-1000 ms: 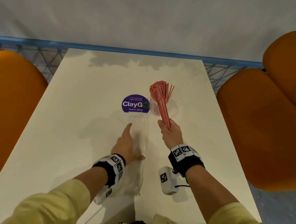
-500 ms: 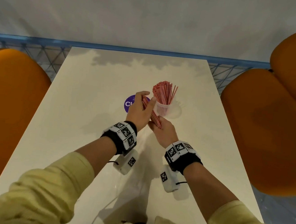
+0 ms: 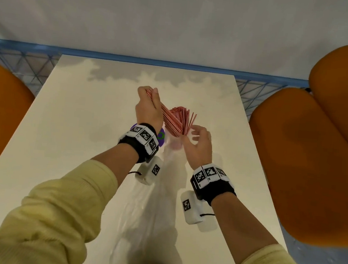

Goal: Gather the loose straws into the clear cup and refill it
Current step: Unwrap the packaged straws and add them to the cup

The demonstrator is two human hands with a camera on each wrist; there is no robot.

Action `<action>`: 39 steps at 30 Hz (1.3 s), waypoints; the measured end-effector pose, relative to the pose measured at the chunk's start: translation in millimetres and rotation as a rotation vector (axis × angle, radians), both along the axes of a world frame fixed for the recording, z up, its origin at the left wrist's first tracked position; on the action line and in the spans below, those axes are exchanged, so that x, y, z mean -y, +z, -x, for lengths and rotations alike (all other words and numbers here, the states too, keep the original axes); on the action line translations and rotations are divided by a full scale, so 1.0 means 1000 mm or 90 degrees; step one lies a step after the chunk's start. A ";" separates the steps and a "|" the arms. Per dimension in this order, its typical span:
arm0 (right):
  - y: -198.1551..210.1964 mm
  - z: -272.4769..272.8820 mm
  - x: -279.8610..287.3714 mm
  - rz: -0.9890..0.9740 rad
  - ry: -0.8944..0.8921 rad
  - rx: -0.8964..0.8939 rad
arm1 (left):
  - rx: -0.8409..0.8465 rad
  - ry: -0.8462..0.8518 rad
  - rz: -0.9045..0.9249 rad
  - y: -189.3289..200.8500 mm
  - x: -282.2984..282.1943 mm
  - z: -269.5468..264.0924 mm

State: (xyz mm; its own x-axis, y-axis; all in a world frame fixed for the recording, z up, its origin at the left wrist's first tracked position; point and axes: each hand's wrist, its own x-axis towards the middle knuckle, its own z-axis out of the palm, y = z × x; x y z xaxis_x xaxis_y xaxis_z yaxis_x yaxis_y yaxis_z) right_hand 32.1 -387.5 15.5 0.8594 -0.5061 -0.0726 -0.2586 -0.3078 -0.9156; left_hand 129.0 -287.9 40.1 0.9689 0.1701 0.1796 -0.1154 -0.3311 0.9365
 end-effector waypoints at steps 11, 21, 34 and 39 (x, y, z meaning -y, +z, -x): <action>-0.023 -0.037 0.017 0.048 0.072 -0.184 | 0.040 -0.165 -0.236 -0.026 0.025 -0.010; -0.028 -0.036 0.014 0.119 0.121 -0.158 | 0.038 -0.282 -0.601 -0.047 0.020 -0.001; -0.031 -0.032 0.010 0.137 0.134 -0.164 | 0.021 -0.492 -0.708 -0.033 0.008 0.001; -0.031 -0.030 0.020 0.133 0.133 -0.166 | -0.072 -0.445 -0.326 -0.022 0.004 -0.002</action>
State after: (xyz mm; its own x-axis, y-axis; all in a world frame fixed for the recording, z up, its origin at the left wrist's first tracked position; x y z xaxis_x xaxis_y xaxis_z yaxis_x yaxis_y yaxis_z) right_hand 61.8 -407.6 -15.5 0.9116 -0.3498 -0.2160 -0.3866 -0.5508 -0.7397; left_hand 131.0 -291.8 18.0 0.8377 -0.5451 -0.0327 -0.3644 -0.6027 0.7099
